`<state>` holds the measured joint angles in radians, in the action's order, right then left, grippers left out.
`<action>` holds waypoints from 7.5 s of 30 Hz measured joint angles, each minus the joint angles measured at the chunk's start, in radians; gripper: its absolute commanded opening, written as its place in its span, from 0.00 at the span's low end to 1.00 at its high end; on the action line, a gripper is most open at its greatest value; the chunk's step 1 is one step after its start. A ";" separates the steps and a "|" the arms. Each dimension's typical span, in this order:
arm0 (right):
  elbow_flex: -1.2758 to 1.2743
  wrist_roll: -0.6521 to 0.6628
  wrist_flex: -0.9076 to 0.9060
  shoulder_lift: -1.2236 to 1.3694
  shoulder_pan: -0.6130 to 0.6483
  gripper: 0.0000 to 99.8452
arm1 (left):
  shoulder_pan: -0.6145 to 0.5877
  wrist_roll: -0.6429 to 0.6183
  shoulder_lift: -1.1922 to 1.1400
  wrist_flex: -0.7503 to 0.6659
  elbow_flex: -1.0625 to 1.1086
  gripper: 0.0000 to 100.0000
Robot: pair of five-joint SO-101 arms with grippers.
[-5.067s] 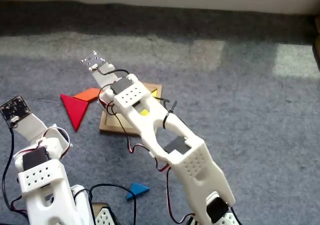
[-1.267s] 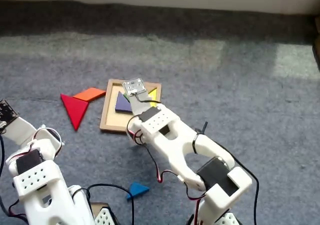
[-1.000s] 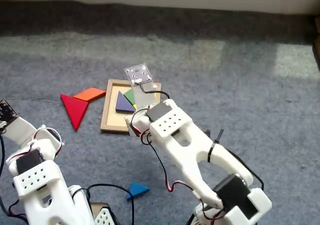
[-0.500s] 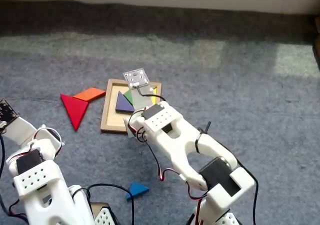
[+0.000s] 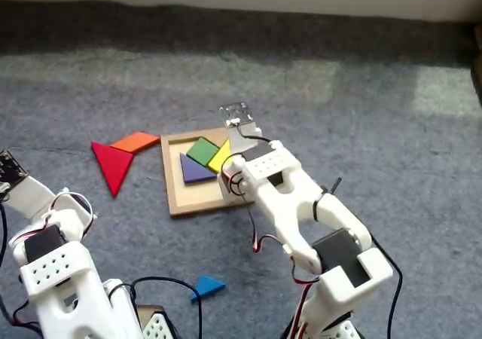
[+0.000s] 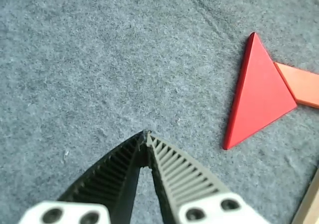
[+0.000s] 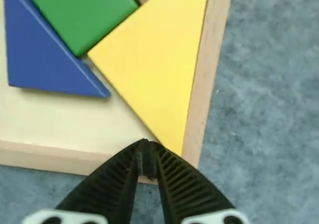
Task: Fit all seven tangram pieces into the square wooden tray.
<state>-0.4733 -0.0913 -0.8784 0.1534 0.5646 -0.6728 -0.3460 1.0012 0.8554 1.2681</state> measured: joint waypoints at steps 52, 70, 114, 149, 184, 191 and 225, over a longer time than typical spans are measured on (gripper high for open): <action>-0.069 0.146 -0.112 -0.270 0.193 0.19 | 0.003 0.000 0.000 -0.003 0.000 0.00; 0.103 0.219 -0.112 -0.018 0.181 0.19 | 0.003 0.000 0.000 -0.003 0.000 0.00; 0.118 0.298 -0.161 0.121 0.210 0.19 | 0.003 0.000 0.000 -0.003 0.000 0.00; 0.184 -0.058 -0.230 -0.124 0.135 0.00 | 0.003 0.000 0.000 -0.003 0.000 0.00; 0.232 -0.829 0.086 0.051 0.034 0.01 | 0.003 0.012 0.000 -0.003 0.000 0.00; 0.232 -0.776 0.054 0.051 0.028 0.21 | 0.003 0.012 0.000 -0.003 0.000 0.00; 0.037 -0.572 0.189 0.009 0.100 0.01 | 0.003 0.012 0.000 -0.003 0.000 0.00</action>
<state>-0.4365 -0.6636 -0.6897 0.1626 0.6644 -0.6697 -0.3337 1.0012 0.8523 1.2681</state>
